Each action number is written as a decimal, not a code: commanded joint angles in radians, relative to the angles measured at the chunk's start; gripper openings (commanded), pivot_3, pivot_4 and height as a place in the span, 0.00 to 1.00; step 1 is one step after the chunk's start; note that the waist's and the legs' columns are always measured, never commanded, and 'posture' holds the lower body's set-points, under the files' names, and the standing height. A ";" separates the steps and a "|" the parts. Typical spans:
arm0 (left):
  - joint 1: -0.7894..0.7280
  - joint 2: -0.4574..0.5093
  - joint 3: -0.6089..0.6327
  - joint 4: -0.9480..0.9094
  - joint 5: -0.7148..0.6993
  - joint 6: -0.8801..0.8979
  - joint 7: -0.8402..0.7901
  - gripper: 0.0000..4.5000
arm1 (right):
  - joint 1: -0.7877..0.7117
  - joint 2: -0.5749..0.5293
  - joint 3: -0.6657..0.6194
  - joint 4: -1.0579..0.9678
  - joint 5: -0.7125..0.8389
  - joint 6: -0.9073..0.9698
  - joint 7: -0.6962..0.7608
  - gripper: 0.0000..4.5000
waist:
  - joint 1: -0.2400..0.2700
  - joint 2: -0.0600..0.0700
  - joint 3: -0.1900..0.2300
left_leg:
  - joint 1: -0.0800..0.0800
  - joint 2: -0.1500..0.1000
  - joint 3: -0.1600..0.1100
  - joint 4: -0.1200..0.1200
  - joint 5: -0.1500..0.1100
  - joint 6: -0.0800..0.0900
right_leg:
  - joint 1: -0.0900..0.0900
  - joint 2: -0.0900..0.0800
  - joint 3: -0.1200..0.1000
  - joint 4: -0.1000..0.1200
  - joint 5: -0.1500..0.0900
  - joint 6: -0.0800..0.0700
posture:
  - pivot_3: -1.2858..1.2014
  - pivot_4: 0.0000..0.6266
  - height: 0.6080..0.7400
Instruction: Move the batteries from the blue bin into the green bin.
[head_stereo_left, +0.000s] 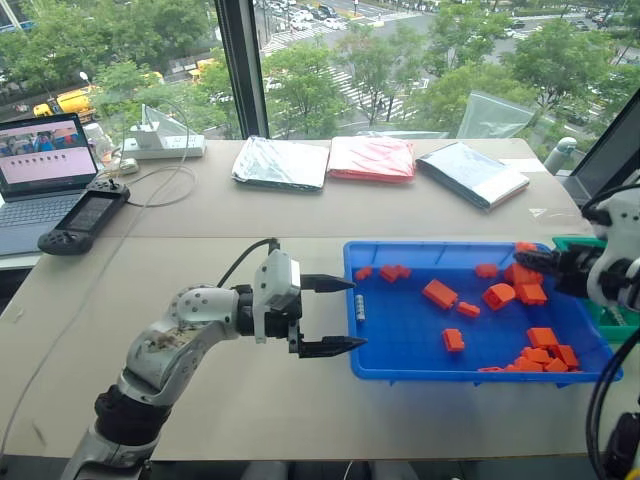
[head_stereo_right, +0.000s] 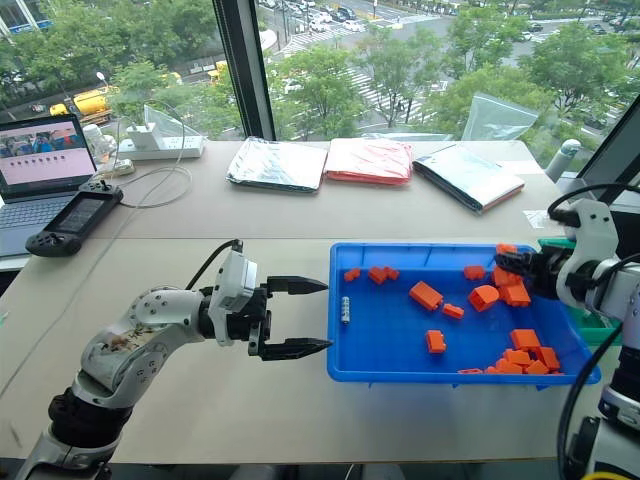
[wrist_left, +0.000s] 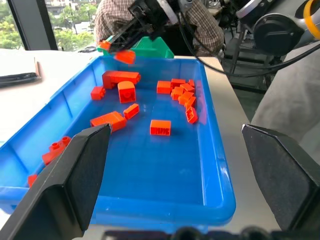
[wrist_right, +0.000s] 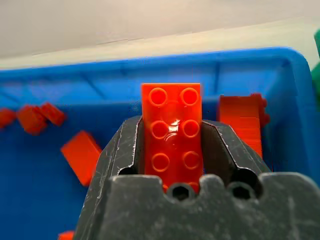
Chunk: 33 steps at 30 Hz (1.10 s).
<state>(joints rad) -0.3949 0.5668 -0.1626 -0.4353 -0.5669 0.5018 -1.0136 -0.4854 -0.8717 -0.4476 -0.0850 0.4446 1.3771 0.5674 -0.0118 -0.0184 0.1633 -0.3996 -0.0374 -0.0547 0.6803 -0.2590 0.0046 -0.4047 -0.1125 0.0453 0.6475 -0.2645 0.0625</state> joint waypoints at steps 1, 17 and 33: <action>-0.015 0.016 0.030 -0.019 -0.016 -0.011 -0.016 1.00 | 0.052 -0.059 0.081 -0.102 -0.029 -0.090 0.003 0.31 | -0.003 0.000 0.000 | 0.000 0.000 0.000 0.000 0.000 0.000 | 0.000 0.000 0.000 0.000 0.000 0.000 | 0.52 0.24 1.00; -0.039 0.109 0.106 0.025 -0.061 0.037 -0.058 1.00 | 0.139 -0.016 0.201 -0.239 -0.118 -0.166 -0.145 0.31 | -0.001 0.000 0.000 | 0.000 0.000 -0.001 0.000 0.000 0.000 | 0.000 0.000 0.000 0.000 0.000 0.000 | 0.52 0.24 1.00; -0.061 0.089 0.083 0.027 -0.060 0.040 -0.045 1.00 | -0.043 -0.044 0.322 -0.409 0.109 -0.307 0.184 0.99 | -0.003 -0.001 0.000 | 0.001 0.002 -0.002 0.000 0.000 0.000 | 0.000 0.002 -0.001 0.000 0.000 0.000 | 0.52 0.24 1.00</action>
<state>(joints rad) -0.4392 0.6619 -0.0838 -0.3895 -0.6275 0.5492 -1.0661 -0.5278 -0.8949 -0.1974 -0.5022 0.5691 1.1278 0.6978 -0.0150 -0.0195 0.1635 -0.3989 -0.0360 -0.0567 0.6804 -0.2590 0.0045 -0.4038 -0.1109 0.0440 0.6470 -0.2645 0.0624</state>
